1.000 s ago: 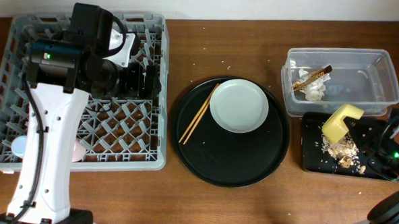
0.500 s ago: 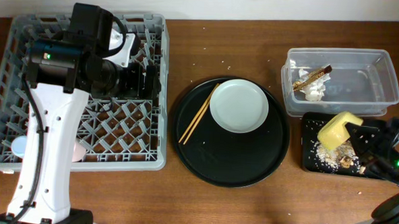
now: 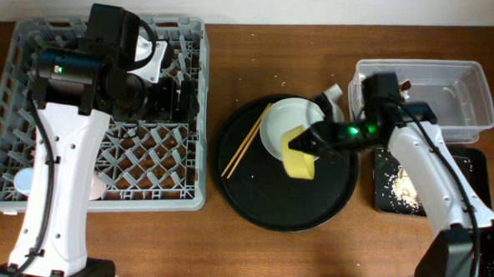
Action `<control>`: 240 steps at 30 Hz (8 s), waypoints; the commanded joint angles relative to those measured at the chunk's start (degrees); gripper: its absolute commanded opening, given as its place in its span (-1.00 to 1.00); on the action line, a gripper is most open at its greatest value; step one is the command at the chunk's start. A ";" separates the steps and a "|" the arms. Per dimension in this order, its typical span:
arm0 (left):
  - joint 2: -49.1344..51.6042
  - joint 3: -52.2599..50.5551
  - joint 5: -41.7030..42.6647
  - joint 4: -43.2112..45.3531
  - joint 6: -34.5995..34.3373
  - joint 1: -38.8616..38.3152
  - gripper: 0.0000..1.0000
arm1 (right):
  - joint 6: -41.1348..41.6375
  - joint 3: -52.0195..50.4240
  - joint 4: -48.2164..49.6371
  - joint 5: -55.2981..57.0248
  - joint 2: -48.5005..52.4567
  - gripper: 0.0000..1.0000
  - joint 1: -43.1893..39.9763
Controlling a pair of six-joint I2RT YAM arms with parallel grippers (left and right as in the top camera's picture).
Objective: Sort waste into correct bins and load items into the dishwasher rack
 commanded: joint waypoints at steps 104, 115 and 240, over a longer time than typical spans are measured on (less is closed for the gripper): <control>30.01 16.48 -79.69 -7.48 -34.91 1.86 -1.00 | -6.05 -73.75 52.04 67.82 -93.33 0.97 -6.16; 43.01 15.43 -80.00 -5.66 -35.63 5.33 -1.00 | -6.05 -73.75 52.04 67.80 -93.33 0.97 -6.16; 35.69 -3.80 -18.56 21.09 8.63 -21.57 0.09 | -6.05 -73.75 52.04 67.82 -93.33 0.97 -6.16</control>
